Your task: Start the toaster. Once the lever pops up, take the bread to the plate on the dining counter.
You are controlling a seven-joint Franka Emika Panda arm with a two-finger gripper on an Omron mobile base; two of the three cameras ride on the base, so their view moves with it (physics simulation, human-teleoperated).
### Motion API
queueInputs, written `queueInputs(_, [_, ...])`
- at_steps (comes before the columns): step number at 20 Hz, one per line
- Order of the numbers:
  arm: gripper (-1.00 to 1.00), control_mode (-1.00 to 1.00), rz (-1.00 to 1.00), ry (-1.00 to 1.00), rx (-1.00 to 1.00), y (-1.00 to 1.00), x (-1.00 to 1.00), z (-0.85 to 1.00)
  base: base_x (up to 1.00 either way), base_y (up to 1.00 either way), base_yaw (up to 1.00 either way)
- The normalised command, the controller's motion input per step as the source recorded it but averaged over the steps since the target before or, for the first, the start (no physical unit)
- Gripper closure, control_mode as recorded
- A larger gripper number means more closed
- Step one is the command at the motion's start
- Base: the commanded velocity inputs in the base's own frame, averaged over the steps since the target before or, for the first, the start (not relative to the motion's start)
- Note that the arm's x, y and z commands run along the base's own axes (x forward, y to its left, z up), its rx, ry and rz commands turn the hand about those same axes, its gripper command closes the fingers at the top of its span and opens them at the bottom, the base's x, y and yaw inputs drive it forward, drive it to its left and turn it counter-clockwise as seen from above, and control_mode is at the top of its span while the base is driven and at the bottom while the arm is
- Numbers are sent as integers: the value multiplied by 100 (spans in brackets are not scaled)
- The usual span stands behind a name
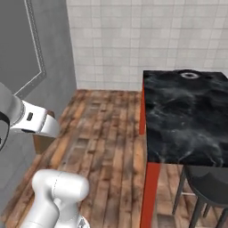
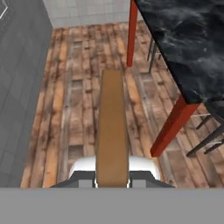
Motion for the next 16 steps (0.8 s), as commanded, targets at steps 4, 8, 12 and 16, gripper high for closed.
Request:
queueInputs(4, [100, 100, 0, 0, 0, 0, 0, 0, 100, 43, -24])
queueInputs(8, [100, 100, 0, 0, 0, 0, 0, 0, 100, 44, -22])
queueInputs(12, [100, 100, 0, 0, 0, 0, 0, 0, 100, 42, -19])
queueInputs(16, [100, 100, 0, 0, 0, 0, 0, 0, 100, 41, -19])
